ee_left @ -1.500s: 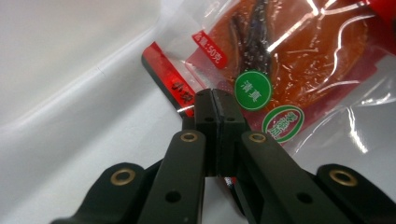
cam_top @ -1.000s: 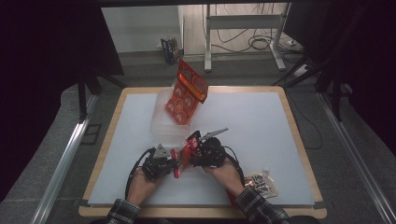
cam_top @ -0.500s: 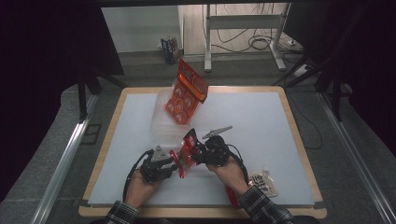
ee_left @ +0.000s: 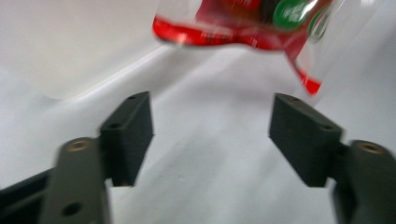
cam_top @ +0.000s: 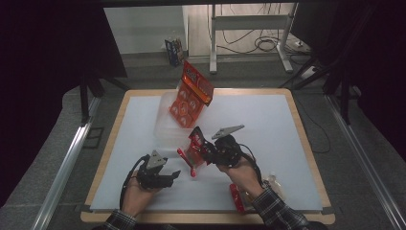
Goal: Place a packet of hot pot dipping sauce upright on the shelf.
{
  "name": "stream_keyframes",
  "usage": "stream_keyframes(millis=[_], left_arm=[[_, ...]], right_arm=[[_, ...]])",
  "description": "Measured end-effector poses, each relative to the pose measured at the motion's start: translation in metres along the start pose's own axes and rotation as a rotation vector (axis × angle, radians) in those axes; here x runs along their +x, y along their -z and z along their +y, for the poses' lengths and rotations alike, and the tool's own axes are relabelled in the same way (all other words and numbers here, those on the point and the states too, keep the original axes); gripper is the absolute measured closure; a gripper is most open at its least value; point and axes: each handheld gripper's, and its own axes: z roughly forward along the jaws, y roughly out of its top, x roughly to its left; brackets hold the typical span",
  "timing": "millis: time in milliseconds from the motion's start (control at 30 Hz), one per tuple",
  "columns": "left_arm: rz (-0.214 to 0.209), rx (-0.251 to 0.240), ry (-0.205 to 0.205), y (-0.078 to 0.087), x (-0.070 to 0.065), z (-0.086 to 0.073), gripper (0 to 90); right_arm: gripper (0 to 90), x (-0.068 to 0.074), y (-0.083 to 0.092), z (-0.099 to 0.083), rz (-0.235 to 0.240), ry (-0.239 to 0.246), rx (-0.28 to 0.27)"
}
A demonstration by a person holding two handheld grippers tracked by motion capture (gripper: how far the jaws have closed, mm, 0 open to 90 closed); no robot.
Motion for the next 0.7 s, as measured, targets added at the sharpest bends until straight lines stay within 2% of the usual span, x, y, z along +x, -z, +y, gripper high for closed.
stream_keyframes(millis=[200, 333, 700], left_arm=[[0.01, 0.007, -0.01, 0.005, -0.003, -0.003, 11.3], [0.005, -0.018, 0.007, 0.011, -0.004, -0.006, 5.6], [0.0, -0.047, 0.042, 0.026, -0.002, -0.018, 3.3]], right_arm=[[86.0, -0.006, 0.018, 0.003, -0.02, 0.009, -0.013], [86.1, -0.01, 0.03, 0.004, -0.036, 0.017, -0.021], [86.3, -0.024, 0.054, 0.01, -0.098, 0.027, -0.032]])
